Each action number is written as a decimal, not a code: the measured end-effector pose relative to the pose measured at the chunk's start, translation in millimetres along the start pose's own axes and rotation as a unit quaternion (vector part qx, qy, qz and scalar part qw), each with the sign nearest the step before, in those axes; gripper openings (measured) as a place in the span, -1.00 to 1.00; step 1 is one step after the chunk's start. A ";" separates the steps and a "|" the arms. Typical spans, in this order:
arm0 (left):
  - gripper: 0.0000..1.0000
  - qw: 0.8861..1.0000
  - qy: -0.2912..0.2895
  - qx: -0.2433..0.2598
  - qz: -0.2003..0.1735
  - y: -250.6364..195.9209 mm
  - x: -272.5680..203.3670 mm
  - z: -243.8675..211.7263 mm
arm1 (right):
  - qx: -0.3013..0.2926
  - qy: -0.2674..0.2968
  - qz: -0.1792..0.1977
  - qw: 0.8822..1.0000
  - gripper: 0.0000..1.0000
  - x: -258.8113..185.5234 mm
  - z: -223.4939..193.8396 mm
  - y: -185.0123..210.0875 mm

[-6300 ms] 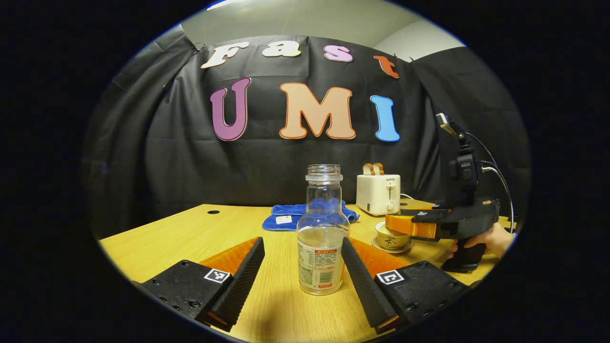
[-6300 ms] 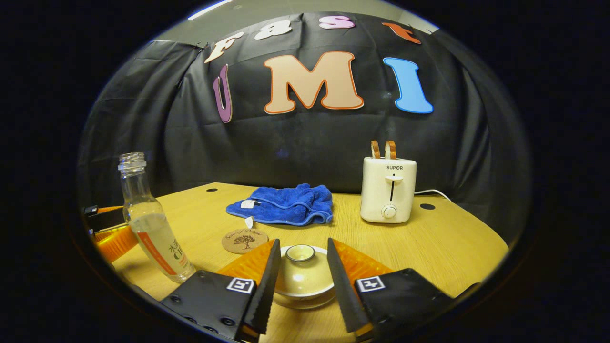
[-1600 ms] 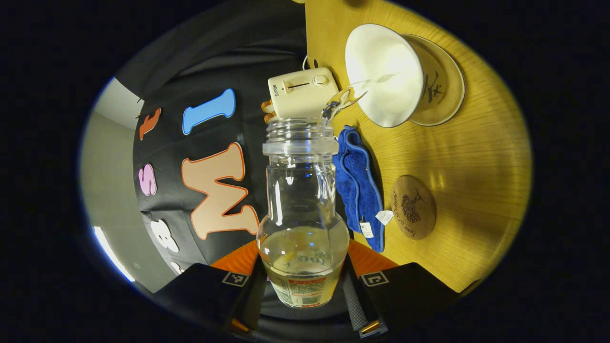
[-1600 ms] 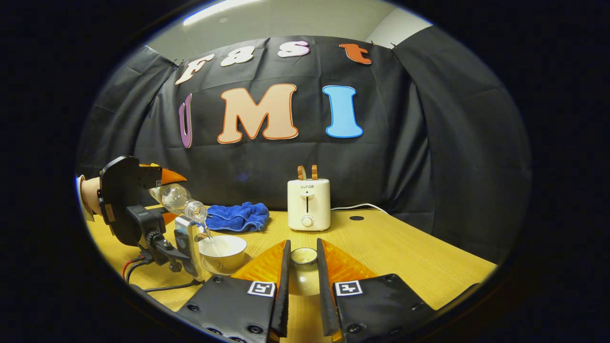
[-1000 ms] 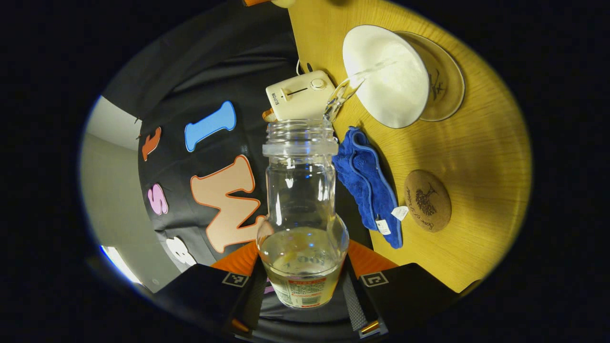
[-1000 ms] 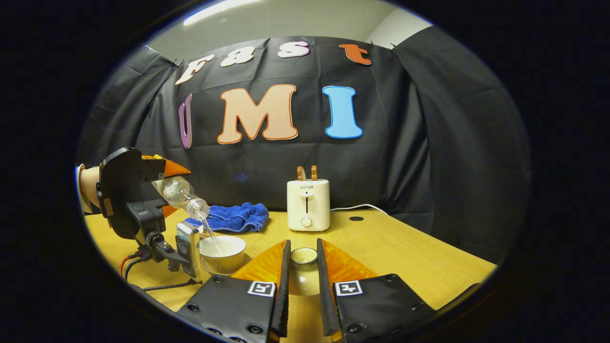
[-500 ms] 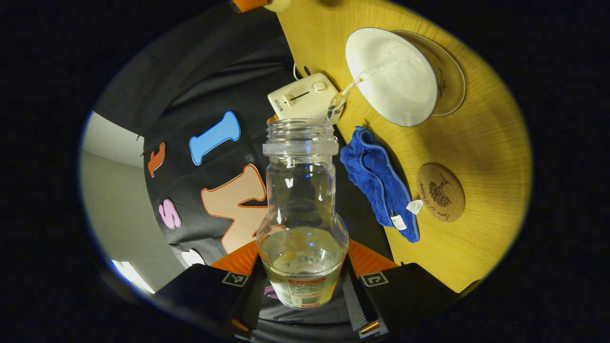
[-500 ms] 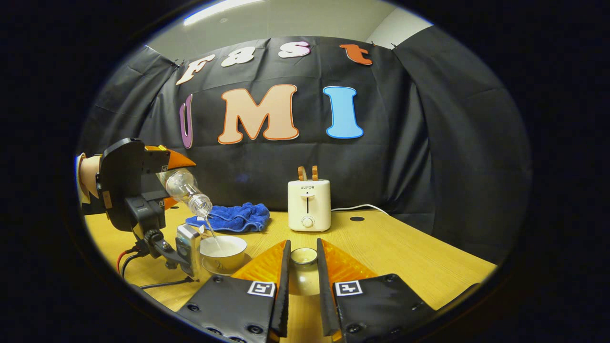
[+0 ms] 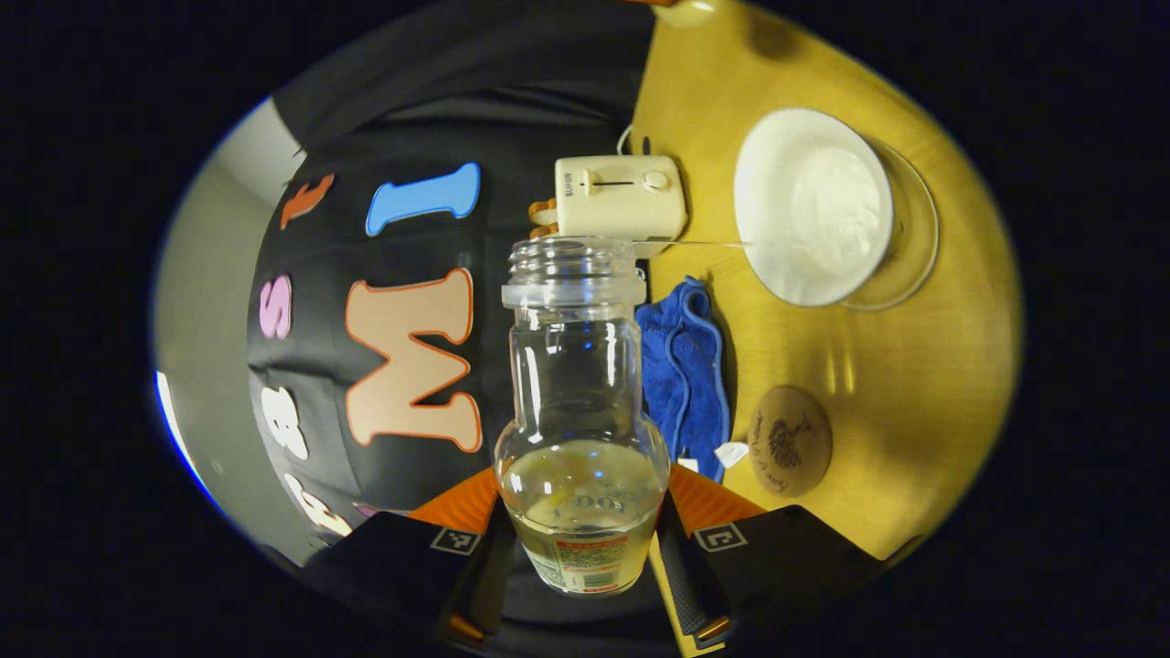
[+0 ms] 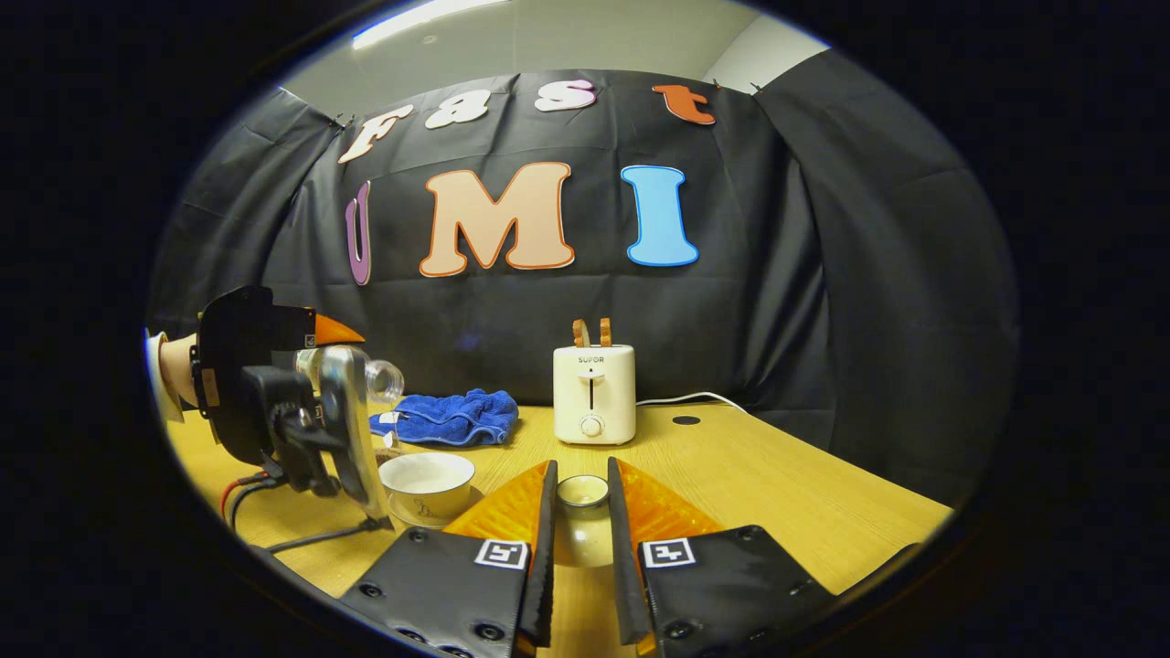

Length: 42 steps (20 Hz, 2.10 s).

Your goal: Open the teacup lid with one hand, grasp the water bottle and pour water into the teacup with the other hand; after pouring, place the water bottle on the coaster and then close the teacup lid.

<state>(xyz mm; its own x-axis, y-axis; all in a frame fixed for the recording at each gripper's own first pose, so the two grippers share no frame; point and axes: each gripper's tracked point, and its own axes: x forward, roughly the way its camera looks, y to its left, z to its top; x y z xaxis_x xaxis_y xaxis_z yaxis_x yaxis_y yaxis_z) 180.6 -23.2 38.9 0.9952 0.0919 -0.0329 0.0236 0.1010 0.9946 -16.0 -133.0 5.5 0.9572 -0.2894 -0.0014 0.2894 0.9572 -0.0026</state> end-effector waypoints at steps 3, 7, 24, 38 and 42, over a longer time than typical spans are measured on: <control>0.37 0.989 0.002 -0.145 -0.017 -0.7 2.6 -8.3 | 0.000 0.000 0.000 1.000 -0.38 0.2 -0.9 0.2; 0.36 0.943 -0.007 -0.331 -0.035 8.1 3.4 -14.1 | 0.000 0.000 0.000 1.000 -0.37 0.6 -0.8 0.2; 0.37 0.791 -0.010 -0.609 -0.058 -34.5 46.3 -1.3 | -0.001 0.000 -0.003 1.000 -0.37 0.9 -0.4 -0.7; 0.47 0.778 0.010 -0.625 -0.068 -55.3 47.6 -3.3 | -0.001 0.000 -0.003 1.000 -0.37 0.5 0.1 -0.7; 0.52 0.768 0.001 -0.638 -0.054 -48.2 44.7 -6.3 | -0.001 0.000 -0.002 1.000 -0.37 1.2 0.0 -0.5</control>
<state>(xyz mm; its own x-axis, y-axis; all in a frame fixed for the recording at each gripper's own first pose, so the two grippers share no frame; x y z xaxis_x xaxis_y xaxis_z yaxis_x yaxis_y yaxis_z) 223.4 -17.7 -11.1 0.9939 0.0153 -0.1094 -0.0067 0.9969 0.0790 -15.0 -133.9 5.5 0.9558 -0.2940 -0.0005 0.2940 0.9558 -0.0041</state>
